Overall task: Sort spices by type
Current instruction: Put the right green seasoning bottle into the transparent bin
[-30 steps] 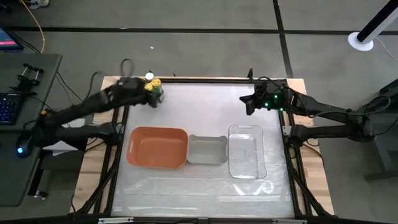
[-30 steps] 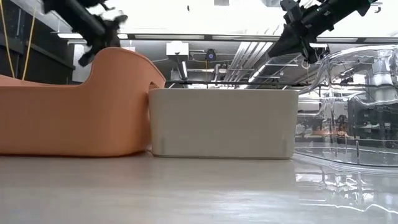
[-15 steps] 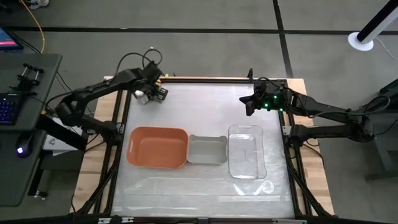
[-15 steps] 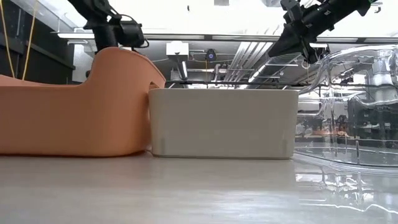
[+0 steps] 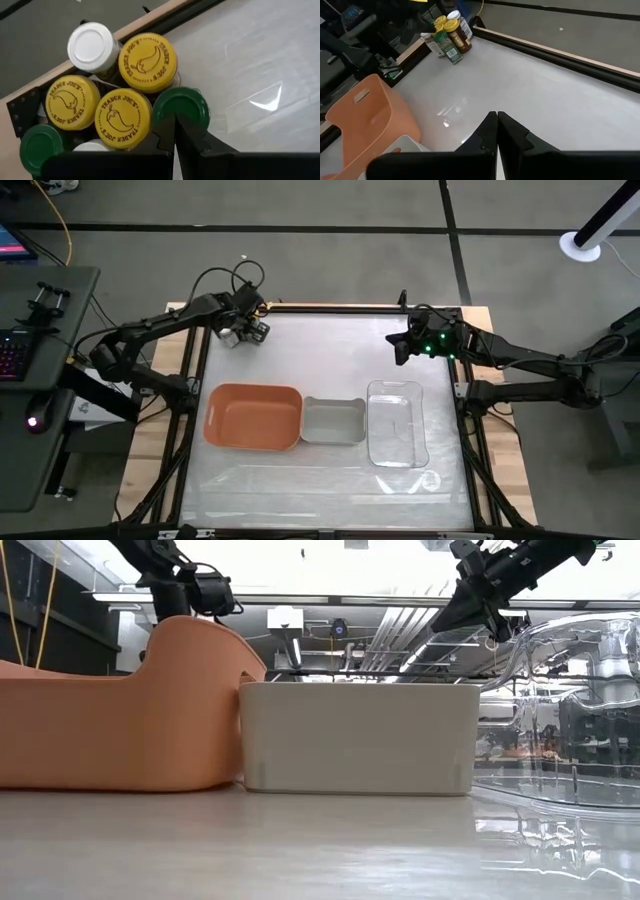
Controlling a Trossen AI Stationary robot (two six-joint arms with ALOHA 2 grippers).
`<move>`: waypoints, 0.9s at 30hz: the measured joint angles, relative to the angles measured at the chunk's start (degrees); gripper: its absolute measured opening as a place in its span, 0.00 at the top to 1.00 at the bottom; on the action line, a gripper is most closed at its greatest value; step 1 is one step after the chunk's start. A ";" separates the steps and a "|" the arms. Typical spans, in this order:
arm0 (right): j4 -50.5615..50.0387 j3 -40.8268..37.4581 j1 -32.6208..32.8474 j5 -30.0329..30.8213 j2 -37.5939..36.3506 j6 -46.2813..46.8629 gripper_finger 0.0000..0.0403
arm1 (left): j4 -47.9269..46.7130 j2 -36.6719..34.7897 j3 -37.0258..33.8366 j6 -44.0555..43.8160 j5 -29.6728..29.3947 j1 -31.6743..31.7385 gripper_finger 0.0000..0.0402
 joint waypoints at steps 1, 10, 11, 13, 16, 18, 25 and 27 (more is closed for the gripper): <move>0.00 0.00 0.00 0.05 0.00 -0.03 1.00 | 0.46 0.00 -0.32 -0.04 0.00 0.00 1.00; 0.06 0.00 -0.02 1.16 0.00 -0.05 1.00 | 3.16 0.00 -2.09 -0.52 0.00 -0.02 1.00; 0.10 0.00 -0.02 1.17 0.00 -0.05 1.00 | 3.23 0.00 -2.09 -0.53 -0.13 -0.02 1.00; 0.34 0.00 -0.02 1.24 0.00 0.02 1.00 | 3.15 0.00 -2.09 -0.52 -0.20 0.00 1.00; 0.87 0.02 -0.02 1.24 0.00 0.21 1.00 | 3.10 0.00 -2.09 -0.52 -0.22 -0.01 1.00; 1.15 0.04 -0.02 1.24 0.00 0.23 1.00 | 3.21 0.00 -2.09 -0.52 -0.22 -0.02 1.00; 1.94 0.04 -0.02 1.22 0.00 0.24 1.00 | 4.19 2.32 -1.95 -0.52 -0.25 -0.02 1.00; 2.14 0.07 -0.02 1.22 0.01 0.26 1.00 | 4.79 2.86 -1.87 -0.54 -0.33 -0.06 1.00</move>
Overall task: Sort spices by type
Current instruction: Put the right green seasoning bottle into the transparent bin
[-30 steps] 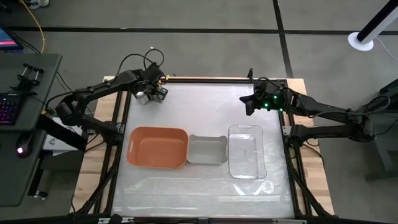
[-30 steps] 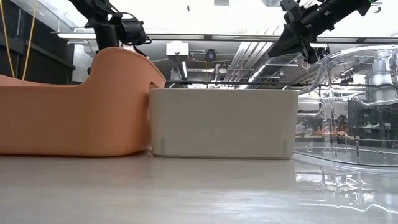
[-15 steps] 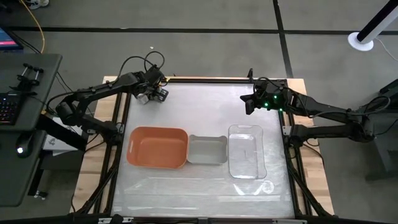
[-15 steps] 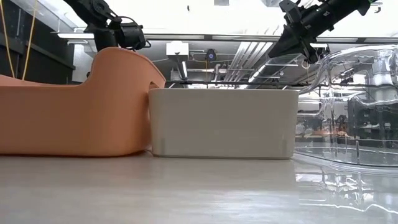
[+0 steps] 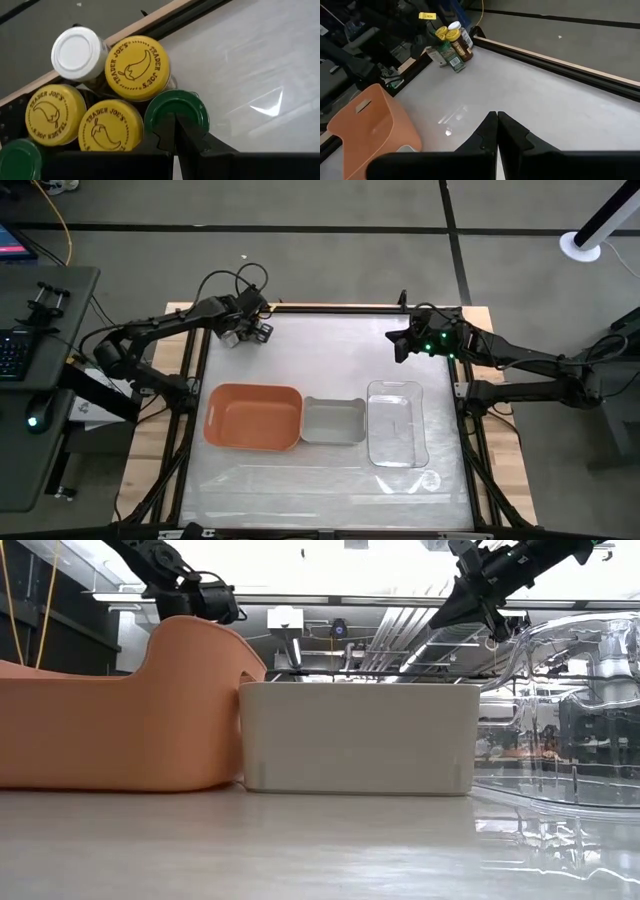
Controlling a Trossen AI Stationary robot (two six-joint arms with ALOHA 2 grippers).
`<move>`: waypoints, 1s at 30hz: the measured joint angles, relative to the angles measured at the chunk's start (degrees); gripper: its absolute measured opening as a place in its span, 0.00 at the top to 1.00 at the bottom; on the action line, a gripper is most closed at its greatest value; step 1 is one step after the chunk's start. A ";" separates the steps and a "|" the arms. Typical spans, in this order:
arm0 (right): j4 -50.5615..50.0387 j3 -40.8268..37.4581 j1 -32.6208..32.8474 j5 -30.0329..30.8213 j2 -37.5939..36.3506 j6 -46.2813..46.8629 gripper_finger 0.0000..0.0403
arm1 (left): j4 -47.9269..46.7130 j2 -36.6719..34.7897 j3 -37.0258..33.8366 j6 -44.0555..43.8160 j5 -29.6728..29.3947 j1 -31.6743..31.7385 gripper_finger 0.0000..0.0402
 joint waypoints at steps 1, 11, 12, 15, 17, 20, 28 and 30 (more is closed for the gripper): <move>0.00 0.00 0.00 0.00 -0.01 0.00 1.00 | 0.14 0.11 0.00 0.00 0.00 -0.15 1.00; 0.00 0.00 0.00 0.00 0.01 0.00 1.00 | 4.77 0.22 -0.18 -1.53 3.92 -2.16 1.00; 0.00 0.00 0.00 -0.02 0.01 0.00 1.00 | 5.28 0.24 -0.22 -1.59 3.95 -2.56 1.00; 0.00 0.00 0.00 -0.02 0.01 0.02 1.00 | 5.93 0.59 -0.22 -2.76 3.90 -3.99 1.00; 0.00 0.00 0.01 -0.01 0.01 0.02 1.00 | 6.99 1.25 -0.20 -3.62 3.75 -5.15 1.00; 0.00 0.00 0.02 -0.02 0.01 0.02 1.00 | 9.65 2.79 -0.10 -4.87 4.79 -7.36 1.00; 0.39 0.00 0.00 -0.04 0.01 0.02 1.00 | 21.68 8.02 0.00 -9.13 8.32 -14.33 1.00; 0.44 0.00 0.00 -0.04 0.01 0.02 1.00 | 25.64 9.24 -0.05 -9.50 9.44 -16.00 1.00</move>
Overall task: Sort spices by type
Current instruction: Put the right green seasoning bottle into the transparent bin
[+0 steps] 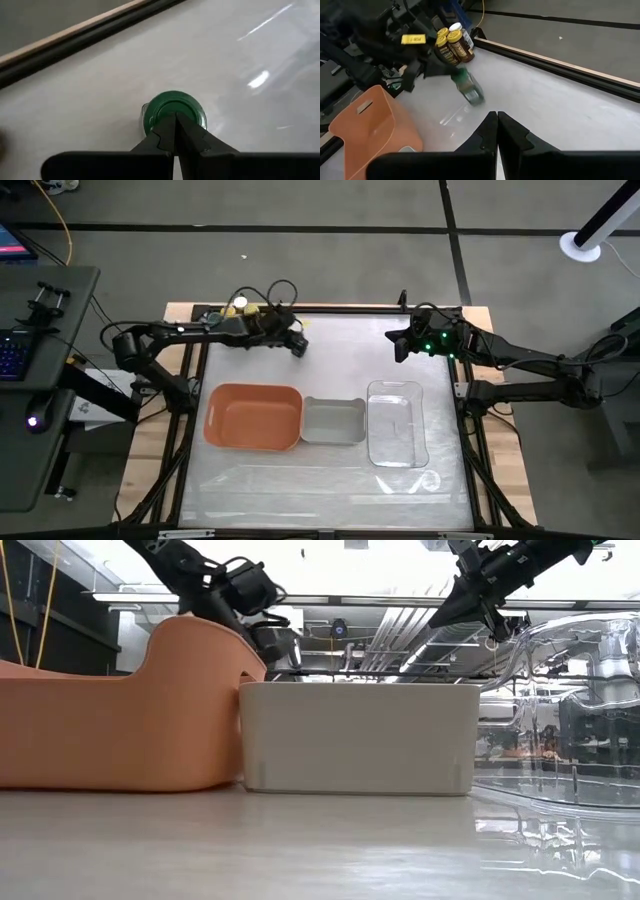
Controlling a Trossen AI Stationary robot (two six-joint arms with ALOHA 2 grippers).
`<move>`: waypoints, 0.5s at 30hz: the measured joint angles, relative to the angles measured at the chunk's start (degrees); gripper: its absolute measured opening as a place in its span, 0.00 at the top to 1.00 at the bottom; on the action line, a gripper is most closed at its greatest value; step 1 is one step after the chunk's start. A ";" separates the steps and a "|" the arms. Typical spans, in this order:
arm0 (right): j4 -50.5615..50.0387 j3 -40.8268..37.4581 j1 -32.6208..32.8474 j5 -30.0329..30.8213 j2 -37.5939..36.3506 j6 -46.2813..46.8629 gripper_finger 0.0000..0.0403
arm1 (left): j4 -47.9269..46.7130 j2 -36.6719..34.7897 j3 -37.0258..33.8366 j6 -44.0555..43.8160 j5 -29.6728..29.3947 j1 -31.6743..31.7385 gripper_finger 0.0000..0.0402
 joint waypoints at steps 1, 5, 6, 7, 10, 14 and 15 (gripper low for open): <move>-0.02 0.00 0.01 0.00 0.00 0.00 1.00 | 2.06 0.73 -0.01 -0.38 0.63 -0.78 1.00; -0.02 0.00 0.00 -0.07 0.00 0.02 1.00 | 10.79 4.05 -0.01 -2.27 2.04 -3.70 1.00; -0.02 0.00 0.00 -0.10 0.00 0.02 1.00 | 12.88 5.05 0.12 -2.87 2.22 -4.35 1.00; -0.02 0.00 0.02 -0.13 0.00 0.02 1.00 | 14.19 6.17 0.66 -3.25 2.47 -4.96 1.00; -0.02 0.00 0.01 -0.13 0.00 0.04 1.00 | 17.25 10.06 3.68 -4.04 3.88 -6.59 1.00; -0.02 0.00 0.00 -0.21 0.00 0.04 1.00 | 18.42 15.83 10.77 -1.78 7.25 -8.38 1.00; -0.02 0.00 0.00 -0.45 0.00 0.04 1.00 | 18.15 17.32 12.83 -0.94 7.97 -8.81 1.00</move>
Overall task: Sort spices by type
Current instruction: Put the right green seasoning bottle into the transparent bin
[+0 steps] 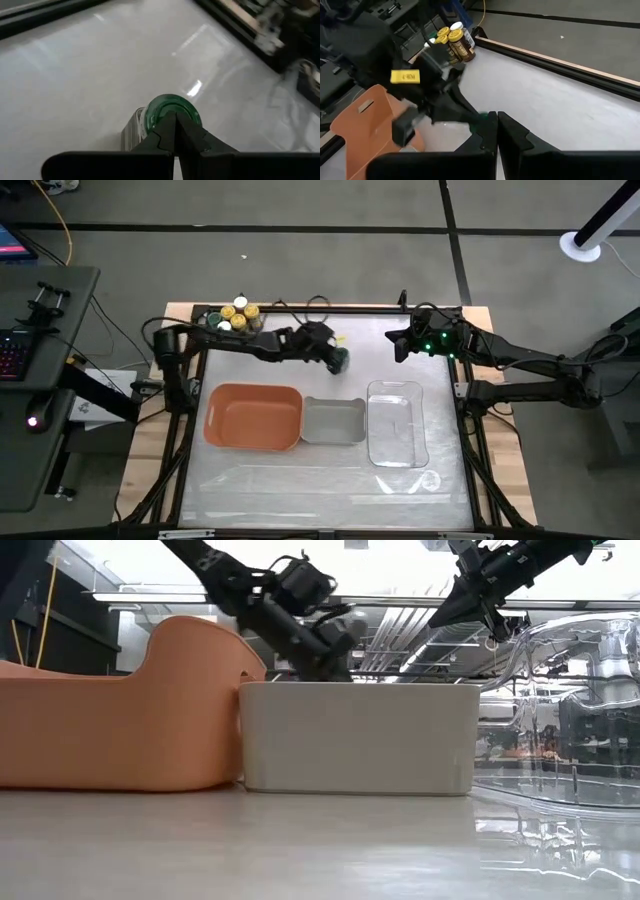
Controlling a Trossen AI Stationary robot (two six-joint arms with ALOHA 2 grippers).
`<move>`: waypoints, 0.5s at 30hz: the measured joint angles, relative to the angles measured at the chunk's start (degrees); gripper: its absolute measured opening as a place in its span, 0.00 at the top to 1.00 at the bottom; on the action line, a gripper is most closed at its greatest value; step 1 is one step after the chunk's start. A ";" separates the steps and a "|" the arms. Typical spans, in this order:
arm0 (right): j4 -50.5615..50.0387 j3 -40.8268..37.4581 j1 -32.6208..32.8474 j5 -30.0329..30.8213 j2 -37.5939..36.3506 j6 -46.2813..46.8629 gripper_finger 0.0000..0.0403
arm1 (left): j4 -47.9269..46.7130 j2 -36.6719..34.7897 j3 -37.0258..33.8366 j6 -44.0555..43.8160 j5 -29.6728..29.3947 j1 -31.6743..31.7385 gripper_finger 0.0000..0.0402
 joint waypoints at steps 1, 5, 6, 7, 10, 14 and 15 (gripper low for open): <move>0.00 0.00 0.00 -0.41 0.00 -0.01 1.00 | -0.44 1.58 2.33 1.04 0.57 -0.42 1.00; 0.21 0.02 0.00 -1.05 -0.27 -0.36 1.00 | -3.37 5.88 10.54 4.18 5.38 -0.96 1.00; 0.41 0.02 0.00 -1.47 -0.52 -0.61 1.00 | -4.82 6.24 12.27 4.35 6.74 -0.83 1.00; 0.82 0.02 0.00 -1.60 -0.77 -1.08 1.00 | -6.11 6.15 13.85 4.37 8.17 -0.50 1.00; 3.13 0.04 -0.03 -2.30 -1.54 -2.55 1.00 | -9.90 3.26 17.14 7.12 13.79 1.68 1.00; 8.59 0.05 -0.07 -9.22 -1.23 -5.80 0.96 | -18.69 -4.37 17.53 11.83 20.05 5.43 1.00; 9.84 0.18 -0.05 -11.55 -0.65 -5.90 0.93 | -20.93 -6.86 17.12 13.05 20.27 6.32 1.00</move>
